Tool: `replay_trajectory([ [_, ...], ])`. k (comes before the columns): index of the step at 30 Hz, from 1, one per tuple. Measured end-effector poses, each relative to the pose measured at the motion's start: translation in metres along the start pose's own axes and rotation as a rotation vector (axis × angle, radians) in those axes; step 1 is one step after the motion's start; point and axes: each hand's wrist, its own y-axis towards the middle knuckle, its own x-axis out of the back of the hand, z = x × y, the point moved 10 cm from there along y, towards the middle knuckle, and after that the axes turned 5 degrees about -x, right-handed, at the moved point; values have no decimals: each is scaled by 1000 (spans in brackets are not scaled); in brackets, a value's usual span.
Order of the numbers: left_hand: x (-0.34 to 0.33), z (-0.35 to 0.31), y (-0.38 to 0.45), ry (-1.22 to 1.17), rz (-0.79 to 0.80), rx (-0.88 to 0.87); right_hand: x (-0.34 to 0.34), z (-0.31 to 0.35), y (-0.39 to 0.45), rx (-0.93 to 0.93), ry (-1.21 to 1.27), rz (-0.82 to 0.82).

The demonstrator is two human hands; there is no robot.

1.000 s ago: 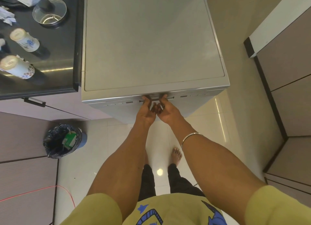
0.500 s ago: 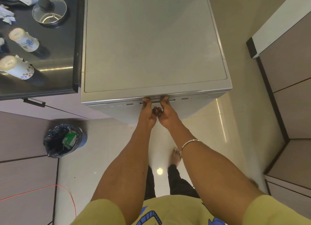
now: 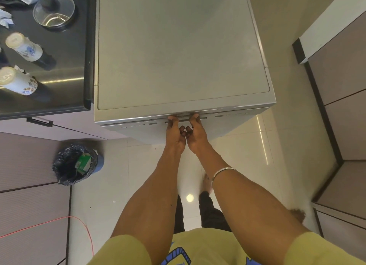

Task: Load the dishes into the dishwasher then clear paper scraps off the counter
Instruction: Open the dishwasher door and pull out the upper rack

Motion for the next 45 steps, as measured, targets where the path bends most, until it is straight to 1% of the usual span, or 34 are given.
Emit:
replay_trajectory([
  [3, 4, 8, -4, -81, -17, 41, 10, -6, -2, -9, -2, -65],
  [7, 11, 10, -12, 9, 25, 40, 21, -6, -11, 10, -150, -43],
  [8, 11, 9, -14, 33, 33, 47, 22, -3, -16, 0, -202, -50],
  [10, 16, 4, -15, 100, -5, 55, 24, 9, -23, 9, -339, -110],
  [13, 24, 3, -20, 189, -64, 92, 28, 25, -27, 100, -542, -190],
  [15, 27, 3, -27, 238, -99, 102, 34, 32, -33, 147, -710, -284],
  [17, 35, -7, -34, 328, -230, 34, 35, 40, -42, 172, -894, -352],
  [19, 40, -24, -44, 423, -388, -103, 30, 52, -50, 236, -1061, -393],
  [21, 35, -37, -55, 500, -480, -230, 22, 62, -56, 321, -1210, -445],
  [24, 28, -46, -63, 613, -546, -359, 12, 74, -64, 475, -1345, -526],
  [26, 23, -57, -66, 736, -564, -502, -2, 83, -73, 636, -1469, -560],
  [27, 17, -66, -69, 844, -566, -594, -9, 85, -77, 738, -1534, -549],
  [29, 2, -77, -71, 1064, -543, -743, -22, 89, -88, 973, -1597, -487],
  [30, -3, -80, -70, 1150, -531, -771, -26, 90, -93, 1069, -1618, -447],
  [32, -7, -79, -65, 1273, -494, -749, -29, 87, -95, 1182, -1689, -396],
  [33, -8, -77, -63, 1330, -467, -736, -28, 85, -95, 1205, -1733, -394],
  [36, -7, -66, -57, 1483, -363, -690, -21, 81, -91, 1173, -1800, -388],
  [39, -11, -54, -47, 1593, -178, -652, -8, 72, -81, 1070, -1829, -304],
  [41, -12, -50, -43, 1643, -74, -644, -5, 66, -78, 1029, -1864, -276],
  [45, -8, -48, -41, 1726, 5, -617, -10, 51, -71, 924, -1978, -167],
])
